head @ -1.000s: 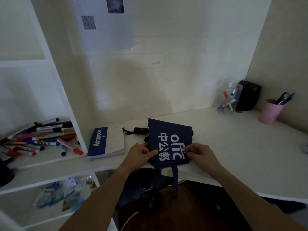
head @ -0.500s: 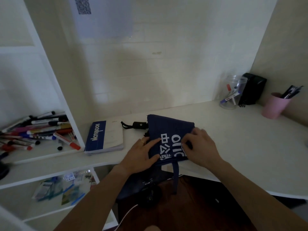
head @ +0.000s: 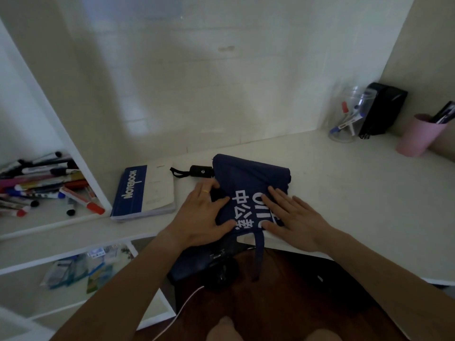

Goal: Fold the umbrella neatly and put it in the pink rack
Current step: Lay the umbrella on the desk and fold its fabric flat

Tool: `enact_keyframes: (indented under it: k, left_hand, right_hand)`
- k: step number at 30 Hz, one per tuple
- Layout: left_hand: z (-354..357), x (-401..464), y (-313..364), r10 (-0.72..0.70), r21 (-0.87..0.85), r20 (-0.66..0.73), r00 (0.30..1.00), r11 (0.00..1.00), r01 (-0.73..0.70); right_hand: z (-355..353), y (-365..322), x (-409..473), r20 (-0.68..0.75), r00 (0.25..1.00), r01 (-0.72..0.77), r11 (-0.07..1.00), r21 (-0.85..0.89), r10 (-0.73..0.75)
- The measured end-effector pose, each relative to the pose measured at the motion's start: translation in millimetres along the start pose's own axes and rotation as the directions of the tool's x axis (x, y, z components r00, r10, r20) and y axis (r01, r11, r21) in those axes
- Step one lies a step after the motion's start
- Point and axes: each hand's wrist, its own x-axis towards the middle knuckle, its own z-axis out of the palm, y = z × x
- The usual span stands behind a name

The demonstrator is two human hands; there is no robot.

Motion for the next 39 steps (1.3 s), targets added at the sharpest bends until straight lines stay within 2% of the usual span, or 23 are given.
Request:
enact_keyframes:
  k: [2, 3, 5, 7, 9, 11, 12, 14, 16, 17, 19, 22, 25, 27, 29, 32, 35, 37, 39]
  left_hand:
    - [-3.9, 15.0, 11.3, 0.070, -0.021, -0.149, 0.986, 0.997, -0.074]
    - [-4.4, 20.6, 16.9, 0.113, -0.026, -0.149, 0.982, 0.993, -0.118]
    - [4.5, 22.0, 21.4, 0.184, -0.010, 0.017, 0.983, 0.983, -0.183]
    - [20.2, 10.6, 19.3, 0.171, 0.011, 0.175, 0.970, 0.984, -0.176]
    - [29.9, 1.3, 16.5, 0.155, 0.015, 0.176, 0.972, 0.987, -0.160]
    - [30.8, 1.6, 16.4, 0.161, 0.024, 0.157, 0.974, 0.986, -0.167]
    - [29.8, 2.1, 17.0, 0.163, 0.031, 0.151, 0.975, 0.985, -0.169]
    - [30.5, 2.4, 16.7, 0.162, 0.047, 0.140, 0.977, 0.984, -0.170]
    - [32.4, 0.3, 16.2, 0.162, 0.042, 0.135, 0.977, 0.985, -0.169]
    - [33.0, 0.2, 15.6, 0.165, 0.042, 0.129, 0.978, 0.984, -0.171]
    - [33.7, 0.7, 15.2, 0.168, 0.038, 0.127, 0.978, 0.984, -0.174]
    - [35.4, 2.2, 13.8, 0.161, 0.031, 0.122, 0.979, 0.986, -0.166]
    - [36.4, 2.3, 13.1, 0.172, 0.035, 0.087, 0.981, 0.984, -0.176]
    - [36.9, 2.5, 12.5, 0.177, 0.038, 0.067, 0.982, 0.983, -0.180]
    - [38.5, 1.9, 13.1, 0.174, 0.029, 0.051, 0.983, 0.984, -0.176]
    - [41.0, 0.5, 13.1, 0.183, 0.028, -0.003, 0.983, 0.983, -0.183]
    - [41.4, 1.2, 12.5, 0.199, 0.022, -0.033, 0.980, 0.980, -0.198]
    - [37.2, -0.7, 13.7, 0.180, 0.004, -0.014, 0.984, 0.984, -0.180]
    - [30.9, -0.9, 16.5, 0.150, -0.051, 0.033, 0.988, 0.988, -0.148]
  right_hand:
    - [-2.5, -2.3, -1.6, -0.013, 1.000, 0.003, 1.000, 0.003, -0.003]
    - [-4.9, -4.2, -2.7, -0.018, 1.000, 0.000, 1.000, -0.007, 0.000]
    - [-13.1, -6.7, -4.2, 0.001, 1.000, 0.002, 0.999, -0.048, -0.002]
    - [-29.0, -9.4, -2.9, 0.016, 1.000, 0.024, 0.998, -0.058, -0.023]
    - [-51.9, -9.9, 9.9, -0.136, 0.991, 0.025, 0.998, 0.060, -0.017]
    - [-72.3, -1.9, 39.8, -0.356, 0.928, -0.028, 0.974, 0.224, 0.109]
    - [-80.7, 3.8, 58.9, -0.362, 0.912, -0.095, 0.957, 0.274, 0.194]
    - [-94.7, 13.0, 91.8, -0.164, 0.940, -0.232, 0.912, 0.338, 0.299]
    - [-100.9, 16.7, 111.1, 0.034, 0.959, -0.265, 0.853, 0.450, 0.280]
    - [-103.6, 18.1, 116.3, 0.066, 0.963, -0.260, 0.825, 0.502, 0.263]
    - [-106.0, 20.4, 121.5, 0.024, 0.969, -0.219, 0.804, 0.553, 0.247]
    - [-116.3, 16.6, 117.2, -0.100, 0.970, -0.132, 0.829, 0.544, 0.220]
    - [-128.1, 8.9, 95.4, -0.278, 0.947, 0.058, 0.769, 0.636, 0.158]
    - [-128.6, -2.7, 71.4, -0.316, 0.948, 0.172, 0.768, 0.617, 0.042]
    - [-118.3, -15.1, 46.9, -0.349, 0.936, 0.230, 0.820, 0.525, -0.039]
    - [-102.7, -18.9, 20.7, -0.471, 0.877, 0.199, 0.820, 0.538, 0.097]
    - [-91.4, -14.8, 10.7, -0.443, 0.873, 0.074, 0.841, 0.537, 0.206]
    - [-79.7, -18.6, 3.3, -0.455, 0.869, 0.065, 0.868, 0.492, 0.193]
    - [-61.9, -23.6, -5.5, -0.466, 0.873, 0.042, 0.929, 0.367, 0.144]
